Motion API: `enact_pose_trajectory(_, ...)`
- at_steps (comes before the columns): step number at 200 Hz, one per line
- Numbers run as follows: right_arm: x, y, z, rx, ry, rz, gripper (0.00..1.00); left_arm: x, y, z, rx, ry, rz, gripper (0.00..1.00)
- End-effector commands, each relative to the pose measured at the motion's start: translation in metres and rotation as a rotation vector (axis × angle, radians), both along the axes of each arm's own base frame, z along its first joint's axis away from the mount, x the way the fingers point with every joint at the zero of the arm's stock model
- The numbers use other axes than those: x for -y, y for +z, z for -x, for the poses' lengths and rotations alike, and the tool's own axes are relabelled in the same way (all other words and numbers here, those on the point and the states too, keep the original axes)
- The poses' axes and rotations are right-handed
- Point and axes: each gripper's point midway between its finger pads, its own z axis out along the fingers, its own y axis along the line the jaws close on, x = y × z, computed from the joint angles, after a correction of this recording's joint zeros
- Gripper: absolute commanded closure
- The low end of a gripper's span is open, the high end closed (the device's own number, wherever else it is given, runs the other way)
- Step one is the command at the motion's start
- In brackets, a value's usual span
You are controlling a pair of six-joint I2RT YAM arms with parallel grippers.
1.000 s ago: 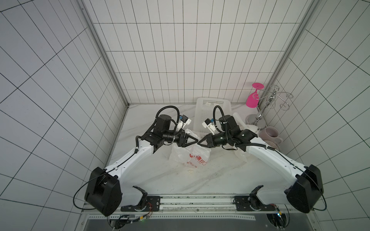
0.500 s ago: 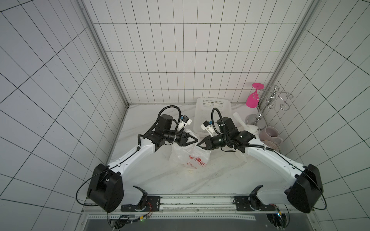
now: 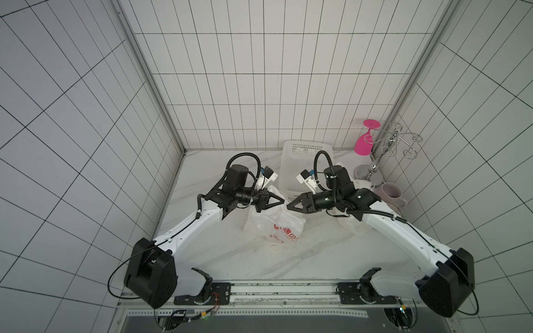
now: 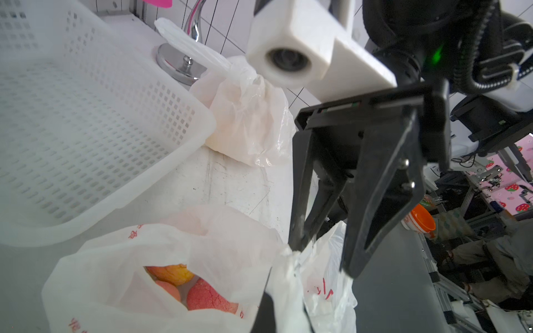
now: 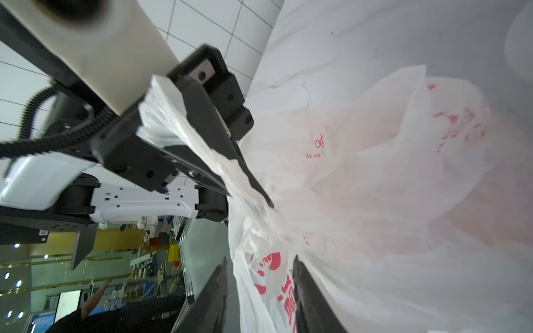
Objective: Place the peach into a plastic bag & tie a knot
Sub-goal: Cross the plastic bag at the center of the board.
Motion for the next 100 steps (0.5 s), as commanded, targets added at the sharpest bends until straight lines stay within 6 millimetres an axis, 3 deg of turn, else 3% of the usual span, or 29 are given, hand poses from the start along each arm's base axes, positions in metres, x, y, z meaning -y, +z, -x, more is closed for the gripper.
enact_pose_trajectory(1,0.016,0.021,0.015,0.03,0.046,-0.041,0.58,-0.001,0.018,0.012,0.172,-0.069,0.061,1.0)
enact_pose_trajectory(19,0.031,0.028,0.012,0.153,0.034,0.052,0.55,-0.002,0.021,0.018,0.218,-0.096,0.073,1.0)
enact_pose_trajectory(48,0.053,0.006,0.009,0.391,0.087,0.329,0.51,-0.001,0.025,0.023,0.262,-0.127,0.086,1.0)
enact_pose_trajectory(72,0.052,0.006,0.012,0.671,0.167,0.437,0.37,0.0,0.026,0.032,0.278,-0.165,0.096,1.0)
enact_pose_trajectory(100,0.035,0.025,0.01,0.795,0.216,0.378,0.34,0.002,0.023,0.038,0.294,-0.189,0.091,1.0)
